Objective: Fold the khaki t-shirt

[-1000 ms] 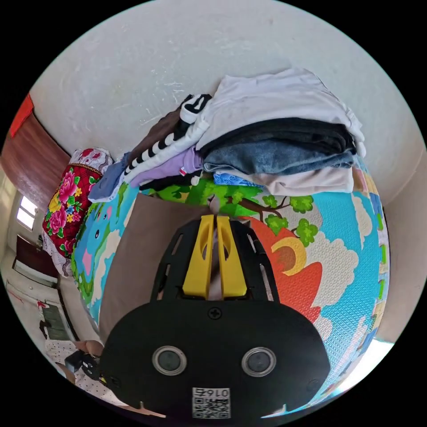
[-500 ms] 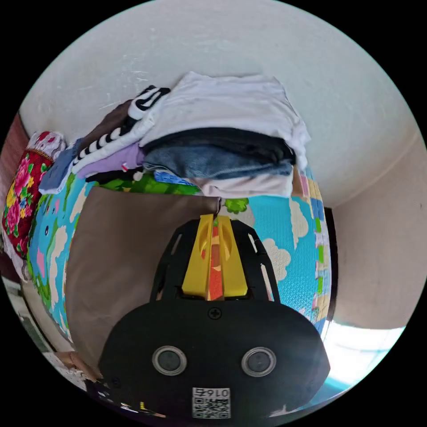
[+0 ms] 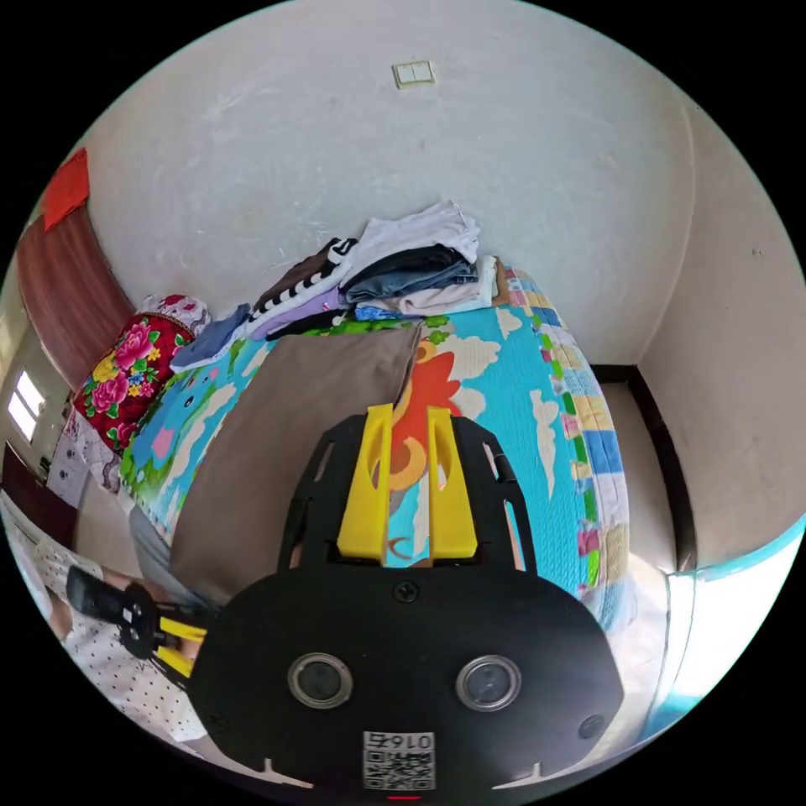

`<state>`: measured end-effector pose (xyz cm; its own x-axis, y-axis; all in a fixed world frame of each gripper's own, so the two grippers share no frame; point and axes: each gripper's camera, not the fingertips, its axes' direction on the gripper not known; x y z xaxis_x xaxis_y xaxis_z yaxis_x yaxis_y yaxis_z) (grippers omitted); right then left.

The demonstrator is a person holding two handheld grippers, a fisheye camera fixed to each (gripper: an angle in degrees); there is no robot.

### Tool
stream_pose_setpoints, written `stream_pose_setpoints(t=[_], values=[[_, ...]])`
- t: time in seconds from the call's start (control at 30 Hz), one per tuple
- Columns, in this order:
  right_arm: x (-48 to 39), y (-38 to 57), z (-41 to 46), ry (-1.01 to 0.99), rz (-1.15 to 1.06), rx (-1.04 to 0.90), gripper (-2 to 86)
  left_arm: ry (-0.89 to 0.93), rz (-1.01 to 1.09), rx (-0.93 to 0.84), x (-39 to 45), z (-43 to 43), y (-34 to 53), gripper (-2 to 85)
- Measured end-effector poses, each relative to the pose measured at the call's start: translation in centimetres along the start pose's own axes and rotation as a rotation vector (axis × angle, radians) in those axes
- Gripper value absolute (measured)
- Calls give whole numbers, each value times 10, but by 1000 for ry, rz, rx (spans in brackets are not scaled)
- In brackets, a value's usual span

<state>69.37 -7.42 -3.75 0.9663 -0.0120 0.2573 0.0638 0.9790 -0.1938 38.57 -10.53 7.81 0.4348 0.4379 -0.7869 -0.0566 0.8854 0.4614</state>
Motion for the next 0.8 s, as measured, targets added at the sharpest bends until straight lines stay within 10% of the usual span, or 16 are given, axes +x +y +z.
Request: stream_pose_setpoints(t=[0.3,0.5,0.8], values=[[-55,242,-86,119,119,291,90,-58,-94,1,-41,-65,63,118],[-97,311,-83,140,1,198,99,-345,-193,-26,-74,-150,127,117],[-130,376,-76,119,-76,84,77,-310,-323,-78,-84,-190,196,116]])
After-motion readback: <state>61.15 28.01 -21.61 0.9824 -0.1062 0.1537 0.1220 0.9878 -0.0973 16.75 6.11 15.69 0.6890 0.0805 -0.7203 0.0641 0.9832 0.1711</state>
